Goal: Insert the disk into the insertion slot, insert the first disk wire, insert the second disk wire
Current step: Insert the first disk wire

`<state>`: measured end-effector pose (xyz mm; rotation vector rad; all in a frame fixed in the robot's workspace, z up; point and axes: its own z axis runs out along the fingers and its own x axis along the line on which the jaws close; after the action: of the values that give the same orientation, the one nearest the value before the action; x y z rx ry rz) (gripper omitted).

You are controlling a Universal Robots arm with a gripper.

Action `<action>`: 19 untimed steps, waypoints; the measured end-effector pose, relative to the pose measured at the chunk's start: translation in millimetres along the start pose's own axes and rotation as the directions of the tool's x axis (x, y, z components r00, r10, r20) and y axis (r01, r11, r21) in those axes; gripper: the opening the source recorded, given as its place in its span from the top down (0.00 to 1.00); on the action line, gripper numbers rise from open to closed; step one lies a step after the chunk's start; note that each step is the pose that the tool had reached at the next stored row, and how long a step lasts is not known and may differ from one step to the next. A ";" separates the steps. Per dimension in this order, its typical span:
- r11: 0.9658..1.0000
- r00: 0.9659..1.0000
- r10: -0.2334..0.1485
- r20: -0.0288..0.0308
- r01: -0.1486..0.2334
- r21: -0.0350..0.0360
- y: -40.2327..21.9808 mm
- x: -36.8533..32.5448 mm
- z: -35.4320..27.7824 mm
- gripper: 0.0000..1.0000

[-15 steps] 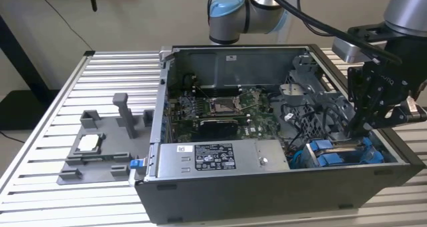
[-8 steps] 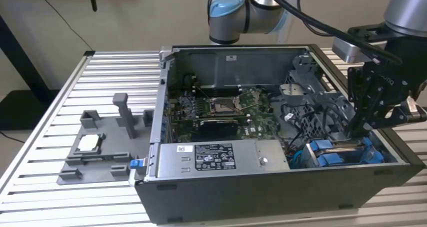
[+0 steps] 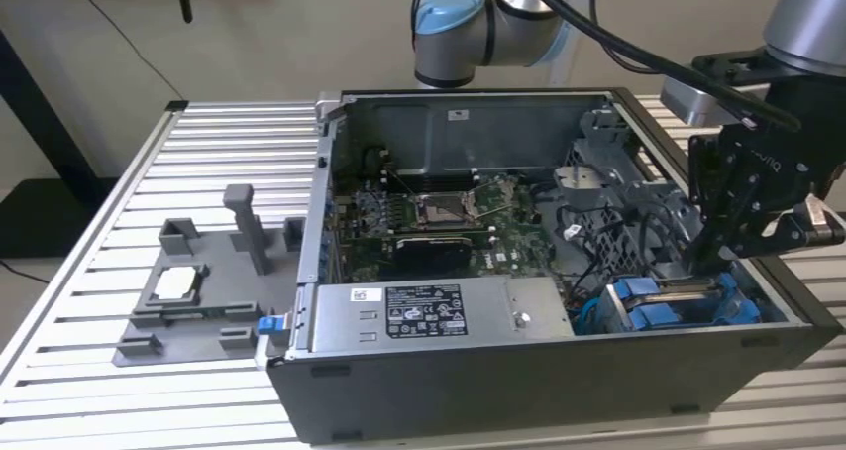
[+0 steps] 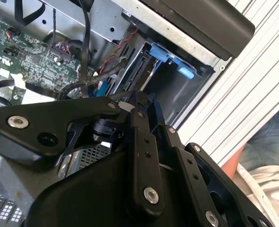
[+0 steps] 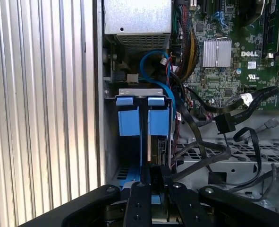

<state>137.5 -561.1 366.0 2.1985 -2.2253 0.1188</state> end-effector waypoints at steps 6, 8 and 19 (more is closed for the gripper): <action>1.000 1.000 0.000 0.000 0.000 -0.001 -3.5 3.2 2.0 0.80; 1.000 1.000 0.000 0.002 0.000 -0.005 -4.8 5.0 3.0 0.80; 1.000 0.995 0.014 0.103 -0.014 -0.009 -8.7 7.3 9.9 0.80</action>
<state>146.5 -569.1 357.0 2.2347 -2.2887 -0.0034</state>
